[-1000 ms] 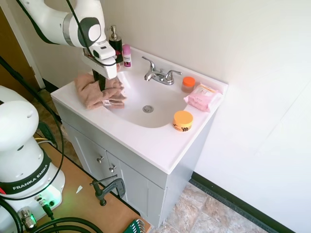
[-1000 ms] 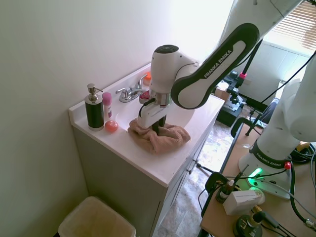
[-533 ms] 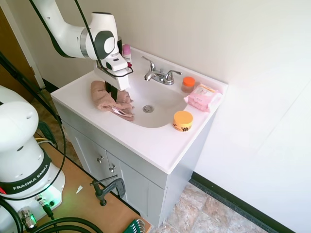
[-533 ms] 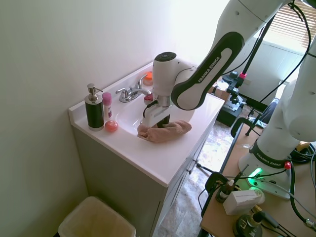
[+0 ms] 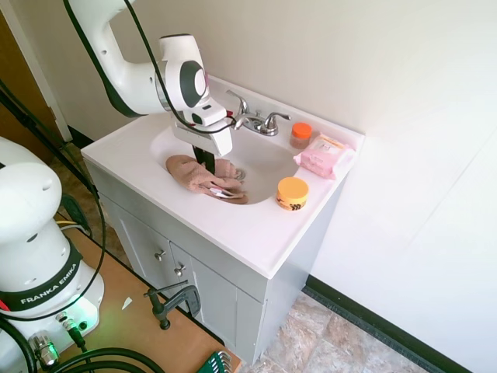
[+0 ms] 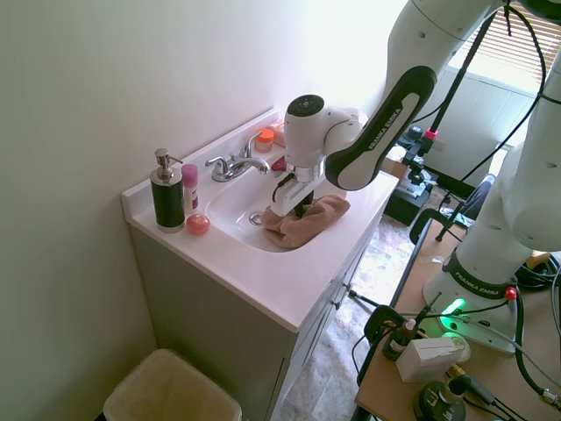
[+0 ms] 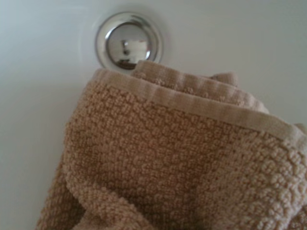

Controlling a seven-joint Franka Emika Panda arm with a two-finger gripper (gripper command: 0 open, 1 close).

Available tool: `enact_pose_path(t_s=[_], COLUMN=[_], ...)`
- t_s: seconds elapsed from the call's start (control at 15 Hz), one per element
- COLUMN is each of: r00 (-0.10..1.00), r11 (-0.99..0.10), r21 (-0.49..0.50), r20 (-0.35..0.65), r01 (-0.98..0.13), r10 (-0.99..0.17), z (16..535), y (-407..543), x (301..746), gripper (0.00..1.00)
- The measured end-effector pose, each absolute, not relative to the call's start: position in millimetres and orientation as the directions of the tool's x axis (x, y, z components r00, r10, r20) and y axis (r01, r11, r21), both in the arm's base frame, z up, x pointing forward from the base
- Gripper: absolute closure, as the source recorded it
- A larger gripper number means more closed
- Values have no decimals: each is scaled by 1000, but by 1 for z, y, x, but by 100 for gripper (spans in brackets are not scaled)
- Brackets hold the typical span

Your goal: Wipe the sink

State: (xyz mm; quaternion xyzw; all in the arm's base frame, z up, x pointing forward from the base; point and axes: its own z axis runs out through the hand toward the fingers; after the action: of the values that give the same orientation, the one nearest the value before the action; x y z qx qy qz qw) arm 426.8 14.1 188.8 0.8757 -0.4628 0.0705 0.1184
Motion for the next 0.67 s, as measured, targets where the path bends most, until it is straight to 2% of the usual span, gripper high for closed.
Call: enact_pose_path(t_s=[0.67], r00=[589], r11=[-575], r21=[173], r20=[410], r01=[-800], r10=[-696], z=[167], y=[-35], x=[424], gripper=[100])
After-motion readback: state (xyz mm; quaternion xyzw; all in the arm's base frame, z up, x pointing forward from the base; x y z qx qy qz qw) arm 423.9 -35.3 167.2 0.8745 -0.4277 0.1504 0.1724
